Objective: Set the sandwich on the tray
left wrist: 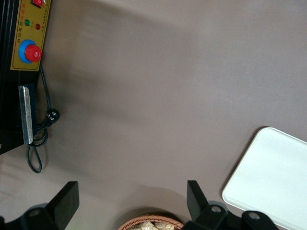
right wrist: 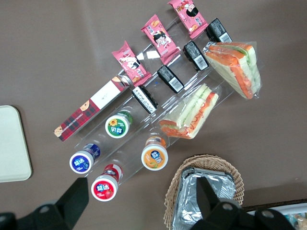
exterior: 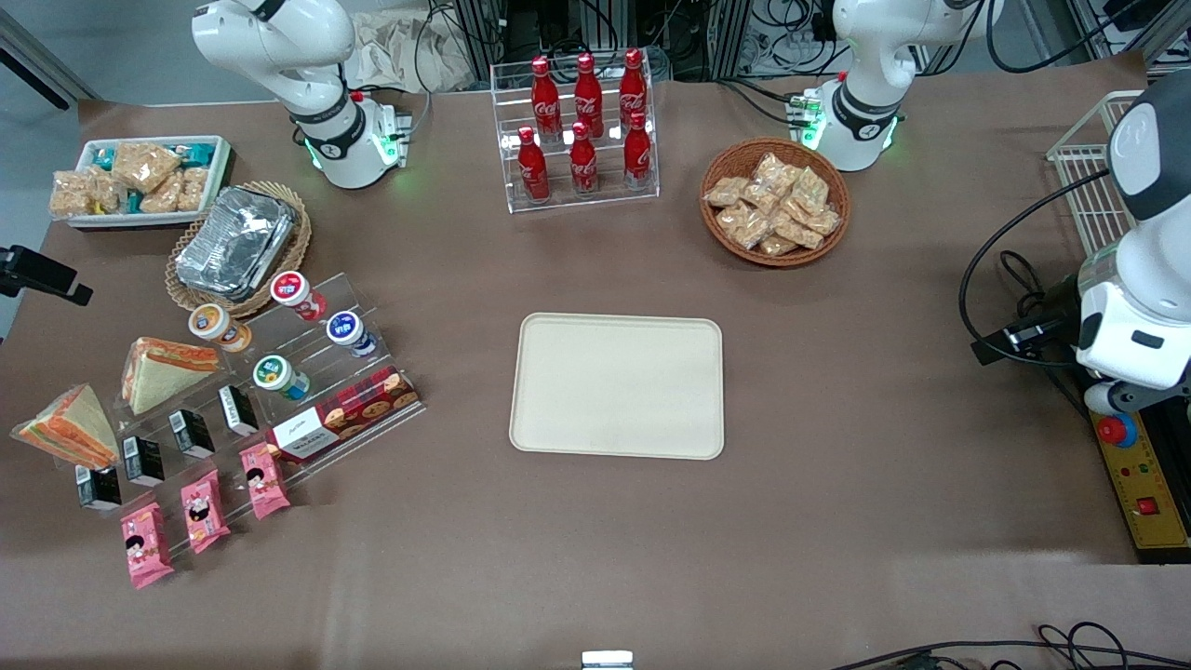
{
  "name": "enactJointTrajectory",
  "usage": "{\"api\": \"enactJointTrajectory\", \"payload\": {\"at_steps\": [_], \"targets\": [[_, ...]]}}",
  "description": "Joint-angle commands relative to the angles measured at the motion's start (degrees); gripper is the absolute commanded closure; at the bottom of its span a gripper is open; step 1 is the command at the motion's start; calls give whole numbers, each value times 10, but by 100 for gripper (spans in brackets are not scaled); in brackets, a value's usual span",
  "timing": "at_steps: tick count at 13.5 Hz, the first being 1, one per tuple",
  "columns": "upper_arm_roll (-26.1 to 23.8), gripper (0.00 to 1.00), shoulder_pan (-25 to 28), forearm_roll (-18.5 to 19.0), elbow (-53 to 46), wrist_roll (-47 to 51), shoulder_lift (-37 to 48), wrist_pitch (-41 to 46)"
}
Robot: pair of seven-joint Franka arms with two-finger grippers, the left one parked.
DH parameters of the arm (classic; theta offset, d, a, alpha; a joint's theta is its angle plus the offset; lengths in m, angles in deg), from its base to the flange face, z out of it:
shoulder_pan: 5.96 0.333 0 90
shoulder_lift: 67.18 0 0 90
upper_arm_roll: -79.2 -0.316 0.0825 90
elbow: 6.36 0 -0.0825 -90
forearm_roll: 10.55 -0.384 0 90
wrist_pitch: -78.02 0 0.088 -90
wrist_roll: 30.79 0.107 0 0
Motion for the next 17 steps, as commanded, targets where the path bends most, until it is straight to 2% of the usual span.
{"api": "enactJointTrajectory", "payload": {"at_steps": [1,8,9,12,17], "targets": [[0,0,0,-9,-4,3,-4,0],[5,0,-6,-9,-6,-19,-3,-4],[6,0,-8,-9,-7,-54,-3,-11],[15,0,-29,-9,-7,-258,-3,-29],[40,0,-47,-9,-8,-426,-14,-54]]}}
